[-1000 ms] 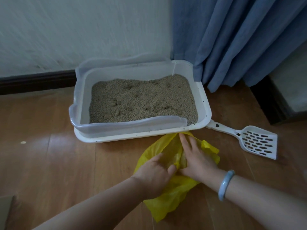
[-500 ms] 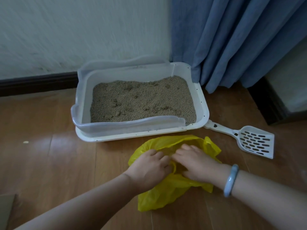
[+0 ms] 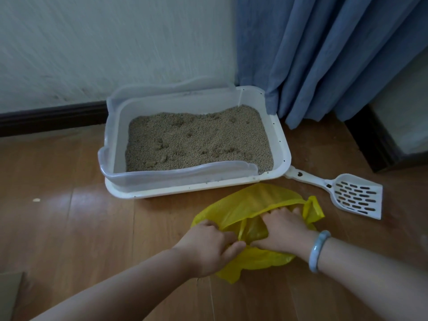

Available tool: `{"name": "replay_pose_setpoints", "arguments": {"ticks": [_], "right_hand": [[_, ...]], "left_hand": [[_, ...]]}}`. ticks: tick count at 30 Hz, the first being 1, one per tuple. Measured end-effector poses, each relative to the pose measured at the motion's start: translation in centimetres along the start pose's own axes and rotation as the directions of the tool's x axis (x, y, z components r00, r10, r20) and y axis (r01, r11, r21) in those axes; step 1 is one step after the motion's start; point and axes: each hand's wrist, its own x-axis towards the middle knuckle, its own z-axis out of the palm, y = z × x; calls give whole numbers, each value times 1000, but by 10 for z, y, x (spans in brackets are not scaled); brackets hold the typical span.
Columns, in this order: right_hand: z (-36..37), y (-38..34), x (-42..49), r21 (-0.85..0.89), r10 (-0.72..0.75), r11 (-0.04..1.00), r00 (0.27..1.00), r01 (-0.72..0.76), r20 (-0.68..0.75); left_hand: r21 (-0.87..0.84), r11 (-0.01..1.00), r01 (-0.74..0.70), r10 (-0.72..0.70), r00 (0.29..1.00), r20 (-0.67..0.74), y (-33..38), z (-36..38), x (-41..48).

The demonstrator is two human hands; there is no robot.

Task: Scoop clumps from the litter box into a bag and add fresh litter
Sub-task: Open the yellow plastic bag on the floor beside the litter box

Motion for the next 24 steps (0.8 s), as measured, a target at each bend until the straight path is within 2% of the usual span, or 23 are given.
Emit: {"name": "replay_pose_setpoints", "arguments": {"ticks": [3,7,11,13,15,16,18,20,21,22,24], "right_hand": [[3,-7,-3,80,51,996,997,-47,-52],[6,-17,-10,97,46,995,994,-36,-96],[9,-22,-8,91,-7,996,993,18,-119],[9,-20,-8,95,-66,992,989,79,-131],[8,-17,-8,84,-165,980,972,180,-165],[8,-16,-8,60,-244,963,944,263,-223],[10,-13,-6,-42,-421,896,815,442,-397],[12,-10,-5,-73,-513,819,669,569,-538],[12,-10,-4,-73,-522,799,629,597,-576],[12,-10,-4,-56,-515,794,620,606,-592],[15,-10,-3,-22,-496,817,684,576,-534]], "left_hand": [[95,990,102,-97,994,-53,3,2,4],[240,950,199,-204,979,-3,-2,5,6],[443,881,165,-189,982,10,-13,11,1],[473,869,150,-170,986,0,-21,14,-4],[480,874,79,-77,997,-23,-31,14,-10],[466,885,19,-4,999,-34,-35,14,-13],[425,902,-76,116,991,-68,-40,19,-19],[380,916,-128,183,977,-112,-38,19,-25],[356,924,-138,197,971,-136,-37,19,-26],[346,927,-141,208,964,-165,-35,19,-25],[336,934,-123,195,962,-190,-33,22,-20]]}}
